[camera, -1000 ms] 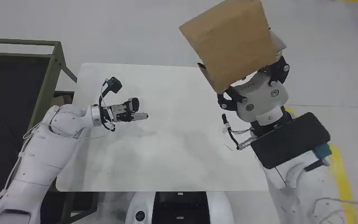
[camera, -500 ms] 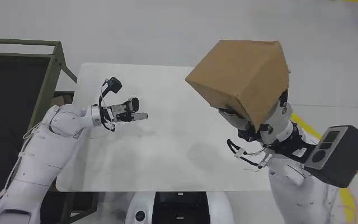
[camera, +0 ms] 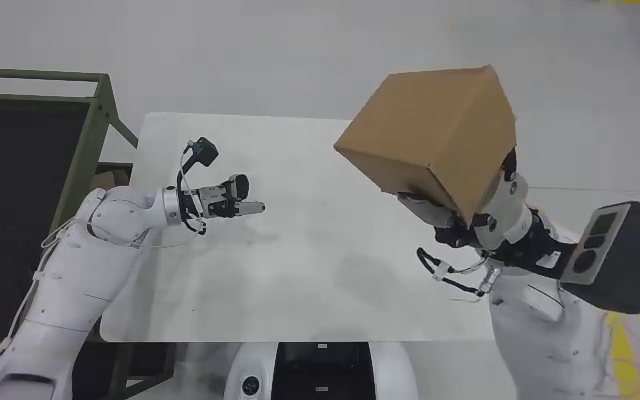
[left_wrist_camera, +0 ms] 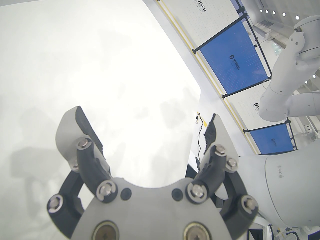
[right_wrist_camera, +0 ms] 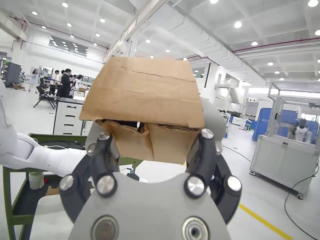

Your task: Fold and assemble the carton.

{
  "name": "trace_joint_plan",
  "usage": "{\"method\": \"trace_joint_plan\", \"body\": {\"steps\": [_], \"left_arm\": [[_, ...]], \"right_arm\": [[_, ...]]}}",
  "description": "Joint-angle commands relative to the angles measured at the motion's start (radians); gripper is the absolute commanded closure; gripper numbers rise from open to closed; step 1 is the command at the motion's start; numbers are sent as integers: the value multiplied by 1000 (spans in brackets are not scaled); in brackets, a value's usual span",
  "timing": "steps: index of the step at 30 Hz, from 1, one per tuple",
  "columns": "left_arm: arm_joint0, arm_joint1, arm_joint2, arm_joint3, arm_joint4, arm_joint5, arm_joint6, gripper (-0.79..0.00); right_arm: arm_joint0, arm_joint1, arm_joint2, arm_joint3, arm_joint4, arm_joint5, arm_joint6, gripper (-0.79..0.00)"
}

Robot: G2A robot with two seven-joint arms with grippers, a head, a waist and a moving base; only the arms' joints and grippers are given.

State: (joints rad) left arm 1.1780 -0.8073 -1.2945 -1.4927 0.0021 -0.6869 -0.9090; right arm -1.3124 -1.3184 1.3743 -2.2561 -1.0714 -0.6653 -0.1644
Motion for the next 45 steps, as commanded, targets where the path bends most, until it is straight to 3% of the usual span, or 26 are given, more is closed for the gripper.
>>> {"method": "trace_joint_plan", "body": {"steps": [1, 10, 16, 22, 28, 38, 45], "left_arm": [[0, 0, 0, 0, 0, 0, 0, -785], [0, 0, 0, 0, 0, 0, 0, -785], [0, 0, 0, 0, 0, 0, 0, -785], [0, 0, 0, 0, 0, 0, 0, -785], [0, 0, 0, 0, 0, 0, 0, -785], [0, 0, 0, 0, 0, 0, 0, -785], [0, 0, 0, 0, 0, 0, 0, -785]], "right_arm": [[-6, 2, 4, -17, -67, 9, -15, 0], [-79, 11, -3, -94, -494, 124, -149, 0], [-139, 14, -67, -94, -864, 371, -227, 0], [-173, 12, -141, -94, -1021, 541, -229, 0], [-186, 11, -169, -94, -911, 521, -256, 0], [-191, 22, -87, -88, -445, 238, -285, 0], [-152, 34, -39, -28, -252, 55, -230, 0]]}}
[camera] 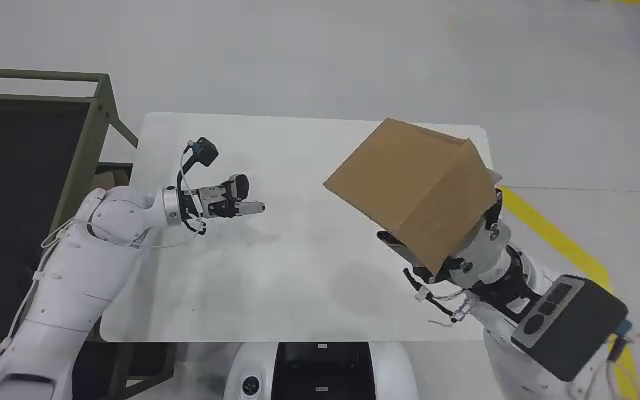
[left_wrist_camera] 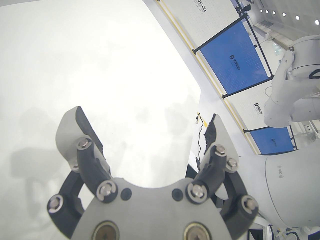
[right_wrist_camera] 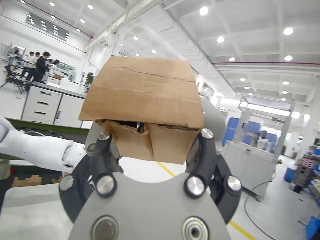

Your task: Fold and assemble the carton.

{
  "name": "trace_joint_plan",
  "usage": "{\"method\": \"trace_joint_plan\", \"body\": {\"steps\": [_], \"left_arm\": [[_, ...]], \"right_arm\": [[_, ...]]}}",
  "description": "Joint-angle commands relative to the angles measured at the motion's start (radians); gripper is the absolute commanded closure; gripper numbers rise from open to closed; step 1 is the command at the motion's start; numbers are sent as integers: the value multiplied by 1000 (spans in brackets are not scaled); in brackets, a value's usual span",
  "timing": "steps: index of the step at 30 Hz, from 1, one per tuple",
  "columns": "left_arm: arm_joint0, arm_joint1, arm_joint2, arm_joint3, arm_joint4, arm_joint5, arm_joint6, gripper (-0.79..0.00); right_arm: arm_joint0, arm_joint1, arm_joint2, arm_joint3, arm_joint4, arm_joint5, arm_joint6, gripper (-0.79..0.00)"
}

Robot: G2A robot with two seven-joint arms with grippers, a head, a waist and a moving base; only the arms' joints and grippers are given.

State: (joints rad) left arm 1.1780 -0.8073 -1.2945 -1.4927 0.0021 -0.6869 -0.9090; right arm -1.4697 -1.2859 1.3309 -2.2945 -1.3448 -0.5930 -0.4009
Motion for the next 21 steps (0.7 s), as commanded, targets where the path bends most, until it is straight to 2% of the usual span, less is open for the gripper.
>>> {"method": "trace_joint_plan", "body": {"steps": [1, 4, 9, 14, 18, 21], "left_arm": [[0, 0, 0, 0, 0, 0, 0, -785], [0, 0, 0, 0, 0, 0, 0, -785], [0, 0, 0, 0, 0, 0, 0, -785], [0, 0, 0, 0, 0, 0, 0, -785], [0, 0, 0, 0, 0, 0, 0, -785], [0, 0, 0, 0, 0, 0, 0, -785]], "right_arm": [[10, 2, 6, 19, 42, -35, 11, 0], [27, 6, 17, 54, 100, -80, 17, 0], [46, 10, 25, 70, 106, -104, 47, 0], [44, 12, 31, 43, -10, -20, 69, 0], [27, 14, 4, 37, -98, 8, 80, 0], [27, 20, -28, 62, -93, -79, 110, 0]]}}
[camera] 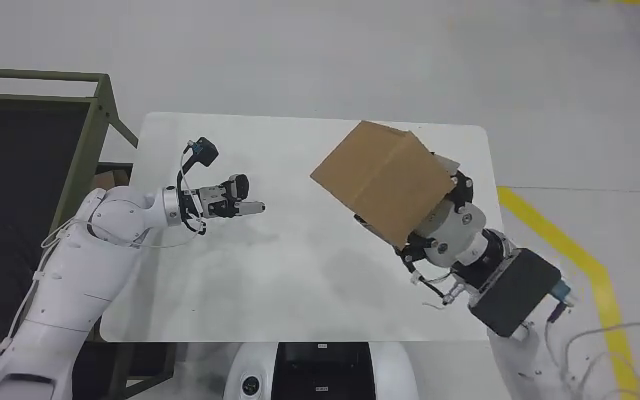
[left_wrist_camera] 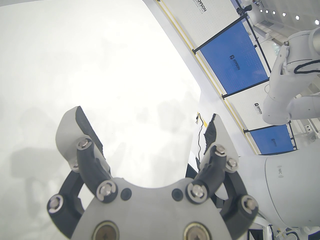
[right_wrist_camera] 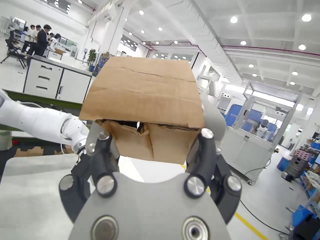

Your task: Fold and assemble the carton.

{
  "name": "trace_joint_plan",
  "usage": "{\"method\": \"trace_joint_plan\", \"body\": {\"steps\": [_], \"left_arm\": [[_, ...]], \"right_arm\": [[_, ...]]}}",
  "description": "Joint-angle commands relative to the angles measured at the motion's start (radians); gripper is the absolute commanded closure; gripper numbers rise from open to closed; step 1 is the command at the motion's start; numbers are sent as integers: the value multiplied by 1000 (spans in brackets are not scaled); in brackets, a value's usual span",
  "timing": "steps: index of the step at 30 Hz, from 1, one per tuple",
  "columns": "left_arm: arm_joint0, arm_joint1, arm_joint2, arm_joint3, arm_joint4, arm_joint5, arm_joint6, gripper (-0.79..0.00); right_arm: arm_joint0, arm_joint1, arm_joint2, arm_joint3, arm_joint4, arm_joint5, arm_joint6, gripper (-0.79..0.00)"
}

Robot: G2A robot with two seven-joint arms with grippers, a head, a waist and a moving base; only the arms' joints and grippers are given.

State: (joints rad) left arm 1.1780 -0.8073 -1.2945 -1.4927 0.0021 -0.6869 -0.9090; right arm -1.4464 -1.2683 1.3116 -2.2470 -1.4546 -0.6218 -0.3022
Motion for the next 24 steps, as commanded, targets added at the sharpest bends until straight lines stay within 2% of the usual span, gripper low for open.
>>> {"method": "trace_joint_plan", "body": {"steps": [1, 5, 8, 15, 19, 24], "left_arm": [[0, 0, 0, 0, 0, 0, 0, -785], [0, 0, 0, 0, 0, 0, 0, -785], [0, 0, 0, 0, 0, 0, 0, -785], [0, 0, 0, 0, 0, 0, 0, -785], [6, -1, -1, -9, 8, 12, 20, -785], [21, 1, -17, -16, 22, 25, 50, -785]], "right_arm": [[12, 4, -6, 28, 20, -67, 28, 0], [42, 10, -26, 117, -12, -129, 104, 0], [65, 12, -64, 214, -72, -137, 129, 0], [147, 4, -194, 518, -202, -114, 65, 0], [229, -12, -264, 713, -240, -43, 48, 0], [320, -27, -365, 922, -297, -79, -81, 0]]}}
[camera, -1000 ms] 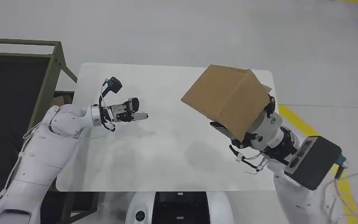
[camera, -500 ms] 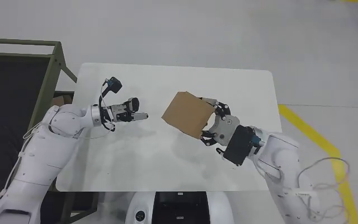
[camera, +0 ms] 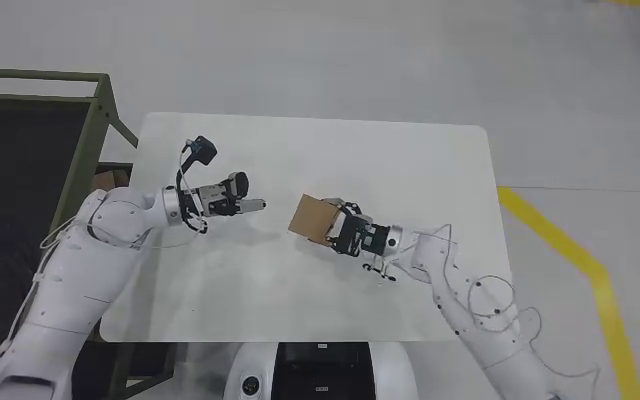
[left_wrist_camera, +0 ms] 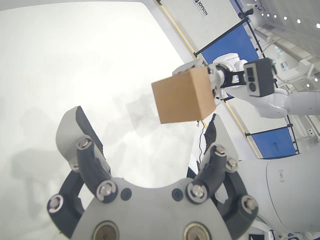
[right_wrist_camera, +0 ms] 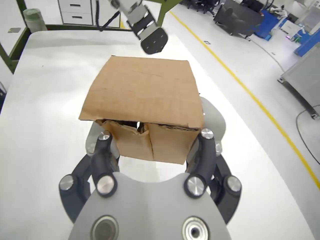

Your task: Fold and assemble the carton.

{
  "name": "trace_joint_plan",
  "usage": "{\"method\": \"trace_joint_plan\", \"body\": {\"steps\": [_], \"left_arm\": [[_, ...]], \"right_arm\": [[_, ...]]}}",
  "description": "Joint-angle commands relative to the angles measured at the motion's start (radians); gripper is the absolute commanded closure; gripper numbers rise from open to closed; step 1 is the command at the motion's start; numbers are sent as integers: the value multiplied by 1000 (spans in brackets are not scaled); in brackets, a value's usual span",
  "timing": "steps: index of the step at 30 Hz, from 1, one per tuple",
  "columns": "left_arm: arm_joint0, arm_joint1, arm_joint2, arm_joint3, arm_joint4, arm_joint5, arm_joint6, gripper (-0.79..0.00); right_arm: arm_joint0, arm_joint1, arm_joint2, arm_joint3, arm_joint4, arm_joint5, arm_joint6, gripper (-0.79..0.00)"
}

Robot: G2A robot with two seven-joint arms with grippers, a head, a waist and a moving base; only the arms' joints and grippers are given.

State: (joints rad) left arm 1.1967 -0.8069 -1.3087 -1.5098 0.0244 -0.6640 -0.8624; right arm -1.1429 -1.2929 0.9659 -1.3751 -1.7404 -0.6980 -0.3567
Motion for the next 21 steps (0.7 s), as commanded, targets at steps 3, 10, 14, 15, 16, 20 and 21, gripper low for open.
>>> {"method": "trace_joint_plan", "body": {"steps": [3, 10, 14, 15, 16, 20, 21], "left_arm": [[5, 1, -6, 3, -3, 4, 6, -785], [-2, -1, 0, 9, 0, 14, 4, -785], [-4, -2, 2, 11, 0, 14, 6, -785], [-4, -2, 1, 11, 0, 13, 7, -785], [-3, -2, 0, 13, 1, 13, 9, -785], [-1, -2, -2, 11, 3, 12, 10, -785], [0, -2, -3, 11, 3, 12, 10, -785]], "right_arm": [[53, -15, -69, 142, -30, 10, -76, 0], [121, -43, -143, 282, -24, 43, -127, 0], [141, -54, -171, 321, -18, 54, -121, -628], [144, -56, -176, 329, -17, 56, -120, -714], [147, -58, -180, 335, -16, 57, -121, -773], [151, -62, -189, 355, -12, 65, -111, -785], [150, -61, -187, 352, -11, 69, -114, -785]]}}
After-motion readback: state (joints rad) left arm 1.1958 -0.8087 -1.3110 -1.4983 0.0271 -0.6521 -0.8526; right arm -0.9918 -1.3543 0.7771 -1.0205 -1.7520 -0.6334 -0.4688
